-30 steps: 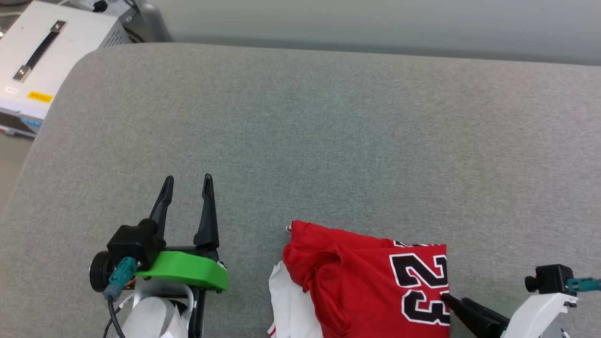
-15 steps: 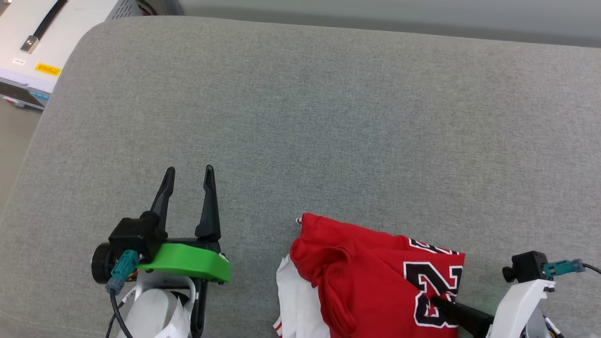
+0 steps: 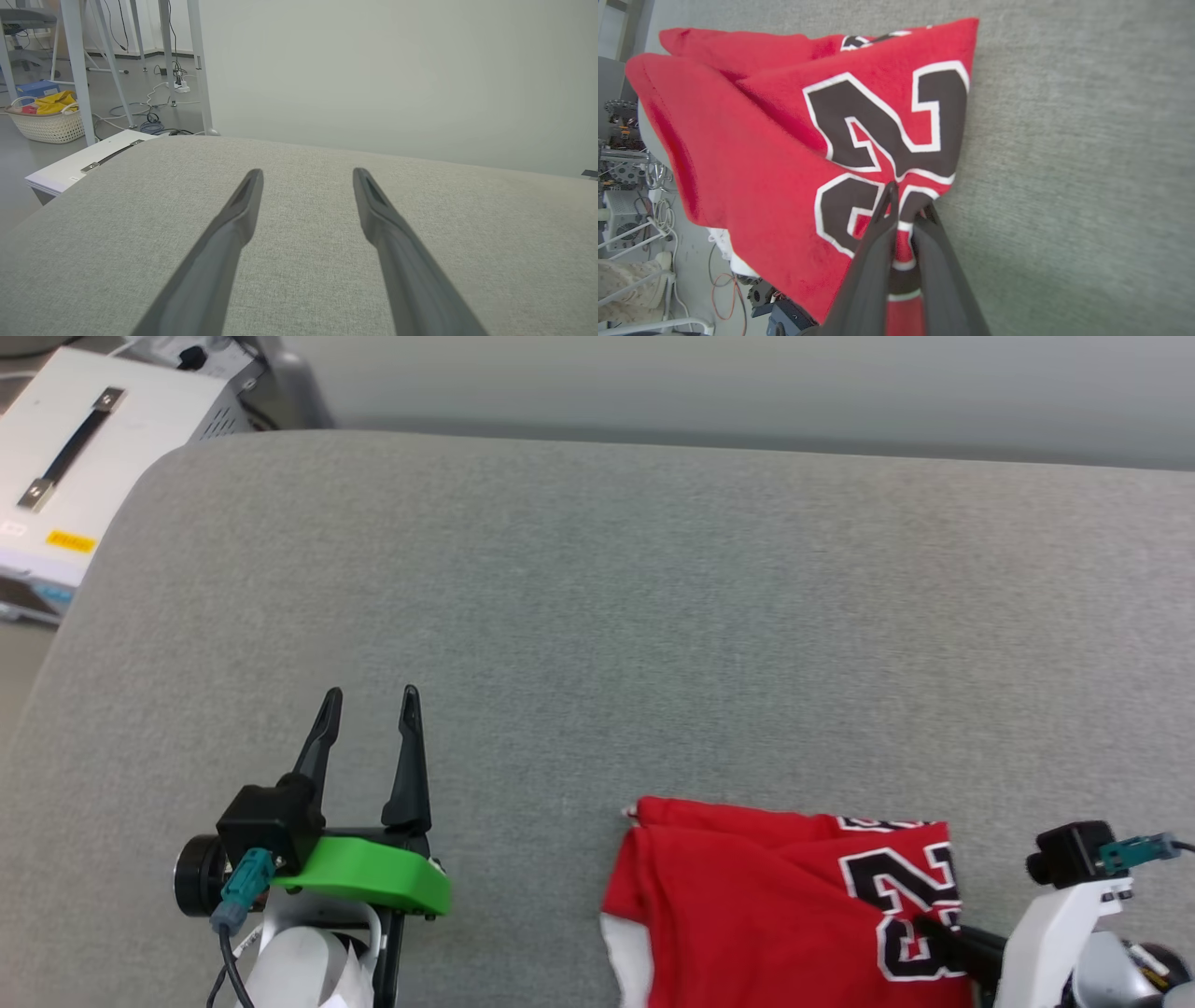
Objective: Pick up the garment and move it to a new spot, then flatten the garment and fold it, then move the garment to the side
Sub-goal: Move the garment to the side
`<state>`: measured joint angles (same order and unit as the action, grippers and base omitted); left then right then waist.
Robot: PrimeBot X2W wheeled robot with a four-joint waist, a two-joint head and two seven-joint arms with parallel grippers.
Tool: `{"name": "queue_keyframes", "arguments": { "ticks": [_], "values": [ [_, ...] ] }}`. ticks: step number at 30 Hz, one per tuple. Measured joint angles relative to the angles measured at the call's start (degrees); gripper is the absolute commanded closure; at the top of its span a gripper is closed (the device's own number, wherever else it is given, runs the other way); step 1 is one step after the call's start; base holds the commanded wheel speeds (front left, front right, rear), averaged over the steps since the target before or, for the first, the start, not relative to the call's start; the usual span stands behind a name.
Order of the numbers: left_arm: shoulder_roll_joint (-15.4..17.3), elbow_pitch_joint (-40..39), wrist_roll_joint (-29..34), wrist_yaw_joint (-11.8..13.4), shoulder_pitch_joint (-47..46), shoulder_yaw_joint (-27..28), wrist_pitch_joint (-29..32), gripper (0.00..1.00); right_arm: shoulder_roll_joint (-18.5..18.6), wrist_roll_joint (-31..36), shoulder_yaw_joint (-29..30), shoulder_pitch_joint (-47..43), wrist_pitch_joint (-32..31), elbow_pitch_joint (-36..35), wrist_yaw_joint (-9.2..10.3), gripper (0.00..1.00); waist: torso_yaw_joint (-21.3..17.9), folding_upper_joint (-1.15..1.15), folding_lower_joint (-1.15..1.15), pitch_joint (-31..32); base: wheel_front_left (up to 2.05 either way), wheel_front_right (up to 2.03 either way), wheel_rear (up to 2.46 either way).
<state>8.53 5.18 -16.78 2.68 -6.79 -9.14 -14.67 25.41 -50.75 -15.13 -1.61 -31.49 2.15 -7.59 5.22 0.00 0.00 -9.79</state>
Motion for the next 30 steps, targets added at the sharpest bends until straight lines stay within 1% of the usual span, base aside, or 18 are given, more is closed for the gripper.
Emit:
{"name": "queue_keyframes", "arguments": {
  "ticks": [3,8,13,18,23,26,30],
  "values": [
    [-0.1,-0.3,0.4,-0.2,0.7,0.1,0.0,0.0,1.4,6.0,2.5,0.3,-0.9,-0.3,0.0,1.0,-2.0,0.0,0.0,0.8,0.0,0.0,0.0],
    [-0.2,-0.9,0.6,-0.5,1.3,0.1,0.0,0.0,2.1,13.7,6.5,1.0,-4.3,-2.8,0.03,1.0,-6.2,0.0,0.0,1.4,0.0,0.0,0.0],
    [0.1,-1.9,1.3,-0.9,1.0,-0.2,0.0,0.0,2.0,18.9,9.5,3.2,-7.1,-4.5,0.03,1.0,-11.7,0.0,0.0,1.1,0.0,0.0,0.0],
    [1.0,-2.7,2.3,-1.0,-0.7,-0.8,0.6,0.0,1.5,24.0,10.9,7.8,-6.1,-3.6,0.03,1.0,-17.3,0.0,0.0,0.0,0.0,0.0,0.0],
    [2.1,-4.9,4.0,-1.7,-4.7,-2.3,2.6,0.0,1.0,27.7,12.9,15.0,-2.1,3.0,0.04,1.0,-22.3,0.0,0.0,-2.7,0.0,0.0,0.0],
    [2.4,-6.4,5.0,-2.2,-7.6,-3.6,3.8,0.0,1.1,29.3,15.7,19.3,1.2,8.5,0.03,1.0,-24.2,0.0,0.0,-5.3,0.0,0.0,0.0],
    [3.0,-8.4,6.2,-2.7,-11.3,-4.6,5.6,0.0,2.3,31.0,20.3,25.4,6.8,16.9,0.03,1.0,-26.0,0.0,0.0,-9.5,0.0,0.0,0.0]
  ]
}}
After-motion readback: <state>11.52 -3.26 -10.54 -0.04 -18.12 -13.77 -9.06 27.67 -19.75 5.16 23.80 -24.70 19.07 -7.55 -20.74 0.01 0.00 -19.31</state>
